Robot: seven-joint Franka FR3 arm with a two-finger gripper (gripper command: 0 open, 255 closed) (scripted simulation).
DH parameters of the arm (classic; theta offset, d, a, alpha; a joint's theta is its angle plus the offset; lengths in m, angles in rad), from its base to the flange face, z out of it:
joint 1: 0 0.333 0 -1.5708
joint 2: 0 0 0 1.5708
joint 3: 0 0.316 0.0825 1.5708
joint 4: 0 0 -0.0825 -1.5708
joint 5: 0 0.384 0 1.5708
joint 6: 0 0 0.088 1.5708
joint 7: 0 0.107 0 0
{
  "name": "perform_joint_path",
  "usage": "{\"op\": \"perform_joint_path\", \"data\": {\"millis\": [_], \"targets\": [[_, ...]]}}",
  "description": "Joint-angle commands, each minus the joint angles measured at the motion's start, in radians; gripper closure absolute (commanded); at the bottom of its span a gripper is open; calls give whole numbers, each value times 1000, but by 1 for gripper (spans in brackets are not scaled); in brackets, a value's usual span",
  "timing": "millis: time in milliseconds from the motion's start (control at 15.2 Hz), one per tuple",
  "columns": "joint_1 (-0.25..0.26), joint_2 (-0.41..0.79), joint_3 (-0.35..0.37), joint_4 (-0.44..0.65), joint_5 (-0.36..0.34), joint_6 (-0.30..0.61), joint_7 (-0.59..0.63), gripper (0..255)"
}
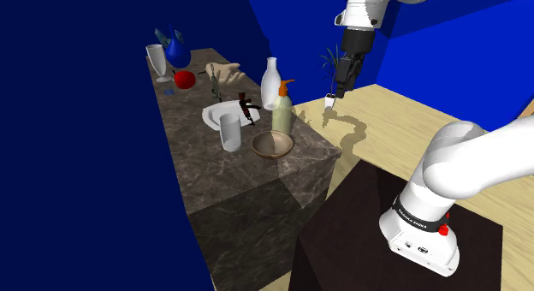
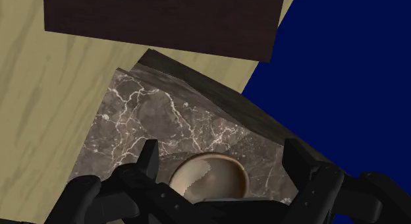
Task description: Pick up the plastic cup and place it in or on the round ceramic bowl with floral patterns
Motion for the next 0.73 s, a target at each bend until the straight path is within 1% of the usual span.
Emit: {"op": "perform_joint_path", "data": {"millis": [0, 330, 660], "targets": [[0, 0, 0, 0, 0, 0, 0, 0], [11, 165, 65, 42, 16, 141, 62, 0], [14, 346, 124, 120, 9, 260, 129, 0]]}}
